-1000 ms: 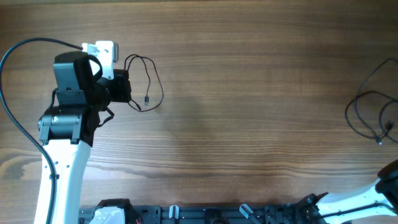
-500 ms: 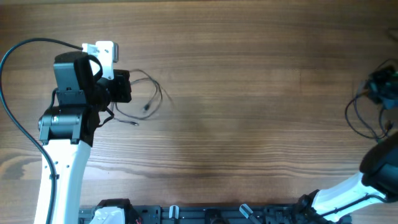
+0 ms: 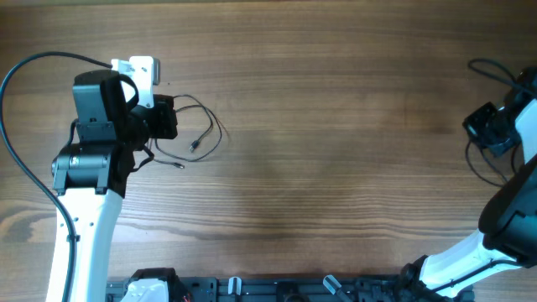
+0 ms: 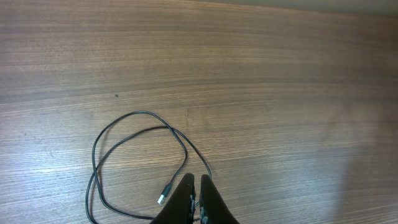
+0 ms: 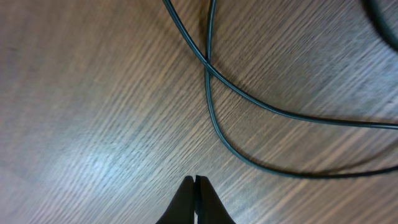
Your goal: Untangle cables
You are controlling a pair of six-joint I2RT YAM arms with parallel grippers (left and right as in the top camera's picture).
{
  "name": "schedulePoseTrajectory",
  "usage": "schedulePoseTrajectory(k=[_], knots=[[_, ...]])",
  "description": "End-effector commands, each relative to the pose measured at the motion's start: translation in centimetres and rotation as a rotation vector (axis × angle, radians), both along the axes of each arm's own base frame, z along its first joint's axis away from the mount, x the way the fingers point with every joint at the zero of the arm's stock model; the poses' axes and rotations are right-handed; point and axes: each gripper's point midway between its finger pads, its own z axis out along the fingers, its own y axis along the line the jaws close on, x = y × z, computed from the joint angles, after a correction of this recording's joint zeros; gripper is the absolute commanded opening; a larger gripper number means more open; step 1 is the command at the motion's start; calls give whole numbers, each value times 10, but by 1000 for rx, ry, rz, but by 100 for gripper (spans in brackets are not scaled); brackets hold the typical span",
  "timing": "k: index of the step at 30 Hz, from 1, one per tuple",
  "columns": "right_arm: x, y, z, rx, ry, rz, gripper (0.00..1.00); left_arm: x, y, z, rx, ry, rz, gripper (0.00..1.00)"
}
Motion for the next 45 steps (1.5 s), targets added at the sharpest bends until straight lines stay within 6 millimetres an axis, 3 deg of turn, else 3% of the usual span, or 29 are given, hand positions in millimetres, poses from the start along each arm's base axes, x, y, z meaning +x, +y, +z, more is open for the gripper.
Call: schedulePoseTrajectory(k=[1, 9, 16, 22, 36, 45], knots=[[-10, 1, -13, -23, 13, 12, 4, 0, -1, 0, -15, 4, -4, 6], [-11, 5, -39, -32, -33, 14, 4, 1, -1, -2, -14, 9, -4, 4], [-6, 2, -50, -64, -85, 17, 4, 7, -1, -18, -16, 59, -4, 4], [-16, -7, -61, -132, -65, -6, 4, 10, -1, -26, -17, 83, -3, 4], [-73, -55, -64, -335, 60, -372, 4, 10, -1, -26, -10, 82, -9, 4], [-86, -101, -59, -321, -52, -549, 4, 10, -1, -27, -11, 83, -9, 4]])
